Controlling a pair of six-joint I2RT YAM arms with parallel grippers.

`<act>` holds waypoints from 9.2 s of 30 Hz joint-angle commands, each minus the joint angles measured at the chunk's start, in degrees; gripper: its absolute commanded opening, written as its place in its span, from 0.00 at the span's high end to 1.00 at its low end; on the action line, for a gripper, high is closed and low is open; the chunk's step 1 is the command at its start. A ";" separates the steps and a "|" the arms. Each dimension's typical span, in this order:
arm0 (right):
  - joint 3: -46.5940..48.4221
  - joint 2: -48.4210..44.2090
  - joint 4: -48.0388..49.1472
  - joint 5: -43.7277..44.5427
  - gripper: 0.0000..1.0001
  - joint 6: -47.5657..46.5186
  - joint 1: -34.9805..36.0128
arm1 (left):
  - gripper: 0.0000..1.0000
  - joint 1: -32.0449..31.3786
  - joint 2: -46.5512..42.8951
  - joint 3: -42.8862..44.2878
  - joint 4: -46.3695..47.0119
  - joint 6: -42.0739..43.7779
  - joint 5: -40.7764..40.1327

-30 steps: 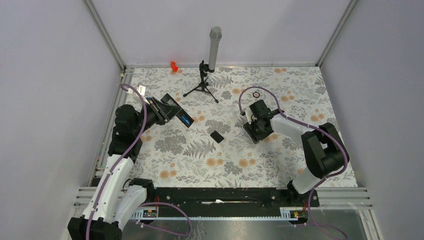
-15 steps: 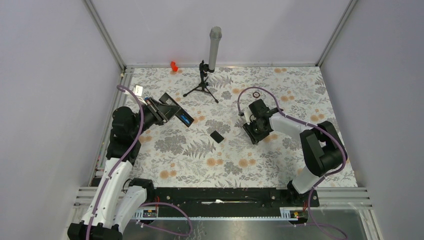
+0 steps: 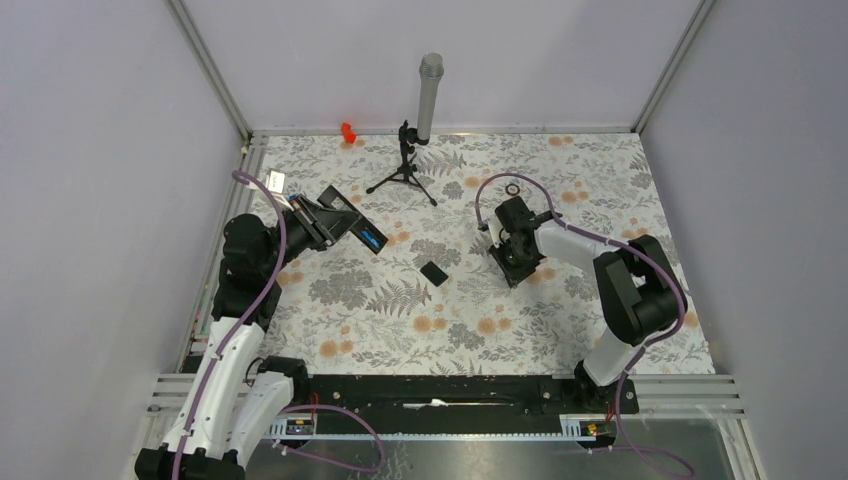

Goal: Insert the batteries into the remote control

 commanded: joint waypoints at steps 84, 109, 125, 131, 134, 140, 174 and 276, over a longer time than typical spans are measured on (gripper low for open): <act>15.97 -23.27 23.51 9.71 0.12 33.68 29.48 | 1.00 -6.24 17.27 -9.49 36.09 -28.24 10.93; 0.98 -26.45 54.62 4.99 0.13 63.33 21.97 | 1.00 1.73 21.25 -9.02 53.21 -55.44 12.62; -1.76 -22.19 68.22 -6.84 0.42 67.81 21.29 | 1.00 1.73 22.45 -12.62 60.27 -65.79 11.28; -2.13 -21.65 70.01 -8.90 0.43 67.92 21.29 | 1.00 1.73 21.99 -12.81 59.56 -65.81 10.94; -2.00 -21.02 70.28 -9.96 0.49 67.99 21.29 | 1.00 1.73 21.77 -12.59 59.39 -65.81 10.84; -1.51 -20.12 69.35 -10.86 0.56 67.29 21.29 | 1.00 1.73 21.15 -12.38 58.48 -65.34 10.87; -1.33 -18.39 67.22 -10.18 0.46 67.91 21.28 | 1.00 1.73 18.65 -11.93 54.59 -62.45 10.88; 16.62 13.39 7.36 10.37 0.21 12.03 23.56 | 1.00 4.71 -0.58 3.19 -14.45 -2.88 -15.76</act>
